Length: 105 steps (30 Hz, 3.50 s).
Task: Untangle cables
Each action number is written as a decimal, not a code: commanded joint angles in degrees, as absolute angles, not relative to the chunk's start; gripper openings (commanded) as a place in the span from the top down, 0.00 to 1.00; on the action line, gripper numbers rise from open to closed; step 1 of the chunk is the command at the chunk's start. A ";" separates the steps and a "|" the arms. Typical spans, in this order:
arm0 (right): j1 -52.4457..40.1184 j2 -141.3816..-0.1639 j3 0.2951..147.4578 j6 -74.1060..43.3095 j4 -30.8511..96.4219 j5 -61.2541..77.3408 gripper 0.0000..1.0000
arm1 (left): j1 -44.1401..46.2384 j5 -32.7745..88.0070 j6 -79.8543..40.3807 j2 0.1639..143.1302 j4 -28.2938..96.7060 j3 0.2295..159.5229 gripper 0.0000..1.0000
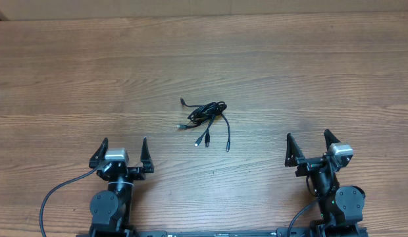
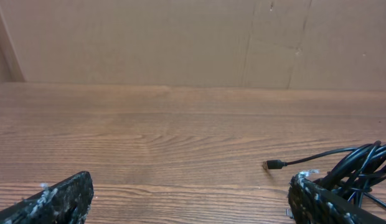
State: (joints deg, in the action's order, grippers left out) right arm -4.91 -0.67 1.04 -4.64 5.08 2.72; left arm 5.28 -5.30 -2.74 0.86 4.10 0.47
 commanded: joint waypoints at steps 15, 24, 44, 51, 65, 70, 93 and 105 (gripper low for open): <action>-4.86 -0.16 0.45 -4.43 4.64 2.44 0.00 | 5.65 -4.86 -1.45 0.25 4.08 0.30 0.00; -4.86 -0.16 0.45 -4.43 4.64 2.44 0.00 | 5.65 -4.86 -1.43 0.25 4.08 0.30 0.01; -4.86 -0.16 0.45 -4.43 4.64 2.44 0.00 | 5.65 -4.86 -1.43 0.25 4.08 0.30 0.00; -4.86 -0.16 0.45 -4.43 4.64 2.44 0.00 | 5.65 -4.86 -1.26 0.25 4.05 0.30 0.00; -4.86 -0.16 0.45 -4.43 4.64 2.59 0.00 | 5.65 -6.11 -1.26 0.25 3.88 0.30 0.00; -4.86 -0.16 0.45 -4.43 4.64 2.59 0.00 | 5.65 -6.13 -1.23 0.25 3.88 0.27 0.00; -4.86 -0.16 0.45 -4.62 4.62 2.63 0.00 | 5.65 -5.98 -1.26 0.25 3.86 0.30 0.00; -4.86 -0.16 1.13 -4.62 2.57 9.10 0.00 | 5.65 0.16 -1.50 0.25 5.32 4.32 0.01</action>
State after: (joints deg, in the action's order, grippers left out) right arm -4.91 -0.67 1.04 -4.67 3.64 4.93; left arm 5.28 -1.76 -2.55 0.86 5.19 1.06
